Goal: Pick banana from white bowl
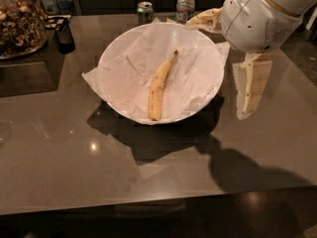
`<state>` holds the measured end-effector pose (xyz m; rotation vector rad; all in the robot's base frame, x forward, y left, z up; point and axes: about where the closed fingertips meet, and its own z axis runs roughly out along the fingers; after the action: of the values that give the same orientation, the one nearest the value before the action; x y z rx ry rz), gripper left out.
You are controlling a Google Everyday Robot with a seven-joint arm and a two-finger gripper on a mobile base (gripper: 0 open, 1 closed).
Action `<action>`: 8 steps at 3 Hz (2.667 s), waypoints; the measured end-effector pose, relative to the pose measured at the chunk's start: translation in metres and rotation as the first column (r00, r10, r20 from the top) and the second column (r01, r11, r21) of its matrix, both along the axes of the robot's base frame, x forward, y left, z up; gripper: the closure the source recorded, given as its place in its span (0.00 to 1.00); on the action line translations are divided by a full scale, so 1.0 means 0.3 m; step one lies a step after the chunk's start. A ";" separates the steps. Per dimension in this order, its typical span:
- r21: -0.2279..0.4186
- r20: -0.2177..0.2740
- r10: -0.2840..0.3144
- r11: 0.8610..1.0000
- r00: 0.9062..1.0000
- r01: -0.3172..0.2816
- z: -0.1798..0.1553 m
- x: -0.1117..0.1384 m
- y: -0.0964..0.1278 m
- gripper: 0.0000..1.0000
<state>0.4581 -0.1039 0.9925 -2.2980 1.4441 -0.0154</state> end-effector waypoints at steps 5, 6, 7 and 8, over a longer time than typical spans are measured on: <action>0.134 0.036 0.295 0.945 0.955 -0.297 -0.058 0.194 0.181 0.23; 0.147 0.058 0.331 0.930 0.942 -0.337 -0.061 0.241 0.220 0.19; 0.161 0.068 0.380 0.908 0.923 -0.386 -0.079 0.292 0.268 0.20; 0.187 0.062 0.410 0.891 0.910 -0.414 -0.114 0.315 0.308 0.23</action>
Offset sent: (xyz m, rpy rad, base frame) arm 0.0683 0.0572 -0.0169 0.1449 -0.0134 0.3930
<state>0.5524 -0.0114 0.9583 -2.3794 0.8753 0.2186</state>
